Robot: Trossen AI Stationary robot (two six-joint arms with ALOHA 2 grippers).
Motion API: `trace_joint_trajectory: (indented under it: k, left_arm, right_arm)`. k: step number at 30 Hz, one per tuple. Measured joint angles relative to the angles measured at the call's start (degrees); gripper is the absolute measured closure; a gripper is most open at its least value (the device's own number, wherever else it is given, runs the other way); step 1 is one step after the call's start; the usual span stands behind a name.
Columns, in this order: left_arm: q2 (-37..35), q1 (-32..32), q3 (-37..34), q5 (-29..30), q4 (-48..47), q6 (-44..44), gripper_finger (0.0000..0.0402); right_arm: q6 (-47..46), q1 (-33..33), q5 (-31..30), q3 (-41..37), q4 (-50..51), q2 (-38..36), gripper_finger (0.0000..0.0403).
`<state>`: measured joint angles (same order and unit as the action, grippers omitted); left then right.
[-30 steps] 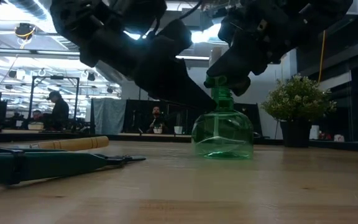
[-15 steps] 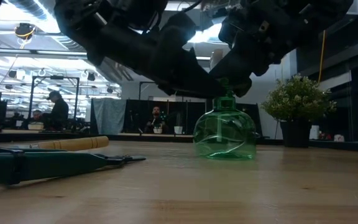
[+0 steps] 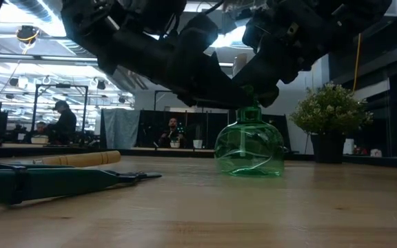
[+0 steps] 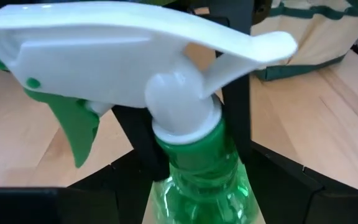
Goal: Pick & Place Garden tools in Gardening bag
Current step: Put the green spray bottle into the gardening bag
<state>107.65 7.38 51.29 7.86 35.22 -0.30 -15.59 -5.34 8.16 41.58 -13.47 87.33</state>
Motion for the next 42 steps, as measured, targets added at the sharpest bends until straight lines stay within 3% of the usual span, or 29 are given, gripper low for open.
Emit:
trace_joint_trajectory:
  k: [4, 13, 23, 42]
  left_arm:
    - [2.84, 0.02, 0.04, -1.69, 4.36, 0.02, 0.0164]
    - [3.21, 0.07, 0.04, -0.92, 4.56, 0.38, 0.0168]
    - [3.46, -0.01, 0.07, -1.42, 4.38, -1.55, 0.025]
    - [0.82, -0.91, 0.03, -2.01, -4.36, -3.15, 0.0252]
  right_arm:
    - [-0.04, -0.02, 0.0, 0.0, 0.0, 0.0, 0.0254]
    - [-0.49, 0.0, -0.02, 0.0, -0.05, 0.03, 0.0254]
    - [-0.64, -0.02, 0.23, 0.0, -0.07, 0.03, 0.0254]
    - [-1.12, -0.92, -0.68, 0.03, 5.34, -3.97, 0.0254]
